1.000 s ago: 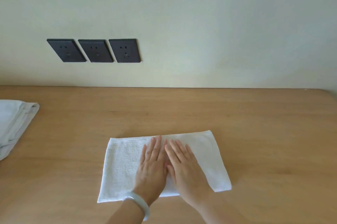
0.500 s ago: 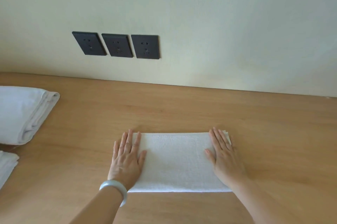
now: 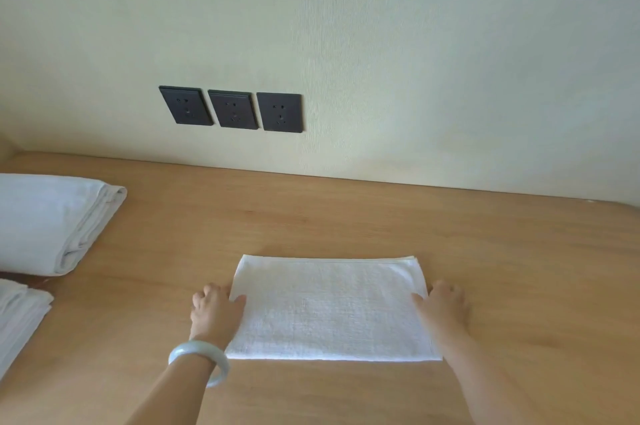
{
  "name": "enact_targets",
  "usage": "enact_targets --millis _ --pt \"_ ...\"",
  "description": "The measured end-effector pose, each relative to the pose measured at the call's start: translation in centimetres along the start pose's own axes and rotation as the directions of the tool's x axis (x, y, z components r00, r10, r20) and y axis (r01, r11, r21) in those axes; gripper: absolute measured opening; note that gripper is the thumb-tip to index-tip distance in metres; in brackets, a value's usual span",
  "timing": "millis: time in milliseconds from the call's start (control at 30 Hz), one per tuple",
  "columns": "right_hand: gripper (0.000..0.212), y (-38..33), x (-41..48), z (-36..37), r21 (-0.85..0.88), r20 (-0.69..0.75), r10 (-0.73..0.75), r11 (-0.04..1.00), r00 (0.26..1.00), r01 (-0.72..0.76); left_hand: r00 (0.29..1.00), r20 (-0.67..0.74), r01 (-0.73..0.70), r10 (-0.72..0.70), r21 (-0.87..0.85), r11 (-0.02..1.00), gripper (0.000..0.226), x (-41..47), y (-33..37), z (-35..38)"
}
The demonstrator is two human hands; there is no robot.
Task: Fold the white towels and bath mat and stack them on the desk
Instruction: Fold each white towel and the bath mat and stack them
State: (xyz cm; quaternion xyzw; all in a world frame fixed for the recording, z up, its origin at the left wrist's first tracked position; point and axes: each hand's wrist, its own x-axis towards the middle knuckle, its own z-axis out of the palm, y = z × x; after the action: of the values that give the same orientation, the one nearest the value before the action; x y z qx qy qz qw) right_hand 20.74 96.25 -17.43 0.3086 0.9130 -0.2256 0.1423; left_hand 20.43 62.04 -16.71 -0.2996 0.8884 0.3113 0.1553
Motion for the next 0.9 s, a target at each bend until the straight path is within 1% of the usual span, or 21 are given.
enact_targets --millis 67,133,200,267,333,400,500,700,767,833,900 --pt "0.046 0.3 0.5 -0.3 0.146 0.113 0.032 0.988 0.993 -0.048 0.995 0.066 0.077 -0.071 -0.097 0.992 0.048 0.2 0.2 -0.4" --pt "0.046 0.6 0.7 -0.2 0.309 0.189 0.029 0.947 0.982 -0.087 0.992 0.105 0.086 -0.075 -0.097 0.992 0.040 0.5 0.2 -0.6" --pt "0.041 0.7 0.5 0.1 0.380 0.208 -0.008 0.922 0.978 -0.073 0.990 0.136 0.064 -0.048 -0.115 0.991 0.044 0.9 -0.3 -0.7" --pt "0.031 0.5 -0.1 0.1 0.356 0.168 -0.096 0.934 0.981 0.030 0.989 0.145 0.027 -0.002 -0.177 0.984 0.043 1.2 -0.9 -0.4" --pt "0.028 0.0 -0.9 -0.1 0.335 0.119 -0.165 0.935 0.979 0.116 0.991 0.134 0.000 0.030 -0.216 0.976 0.032 1.0 -1.2 -0.4" --pt "0.025 -0.6 -1.6 -0.3 0.376 0.068 -0.208 0.911 0.976 0.168 0.992 0.104 -0.037 0.066 -0.254 0.967 0.023 0.5 -1.1 -0.8" --pt "0.021 -2.5 -2.6 -1.0 0.421 0.021 -0.251 0.880 0.968 0.219 0.993 0.024 -0.104 0.115 -0.282 0.954 0.016 0.1 -0.7 -2.4" --pt "0.021 -8.6 -6.6 -2.6 0.462 -0.023 -0.361 0.823 0.932 0.330 0.972 -0.083 -0.236 0.222 -0.280 0.931 0.018 -0.3 -0.9 -8.2" --pt "0.019 -10.4 -8.9 -3.4 0.461 -0.046 -0.381 0.812 0.923 0.358 0.964 -0.099 -0.264 0.246 -0.272 0.925 0.018 -0.4 -1.2 -10.0" --pt "0.025 -13.1 -11.6 -3.8 0.474 -0.084 -0.386 0.795 0.919 0.378 0.957 -0.115 -0.287 0.266 -0.251 0.924 0.016 -0.4 -2.3 -12.8" --pt "0.026 -15.9 -14.6 -3.6 0.468 -0.098 -0.420 0.781 0.902 0.414 0.955 -0.129 -0.291 0.267 -0.238 0.926 0.019 -0.1 -4.1 -16.0"
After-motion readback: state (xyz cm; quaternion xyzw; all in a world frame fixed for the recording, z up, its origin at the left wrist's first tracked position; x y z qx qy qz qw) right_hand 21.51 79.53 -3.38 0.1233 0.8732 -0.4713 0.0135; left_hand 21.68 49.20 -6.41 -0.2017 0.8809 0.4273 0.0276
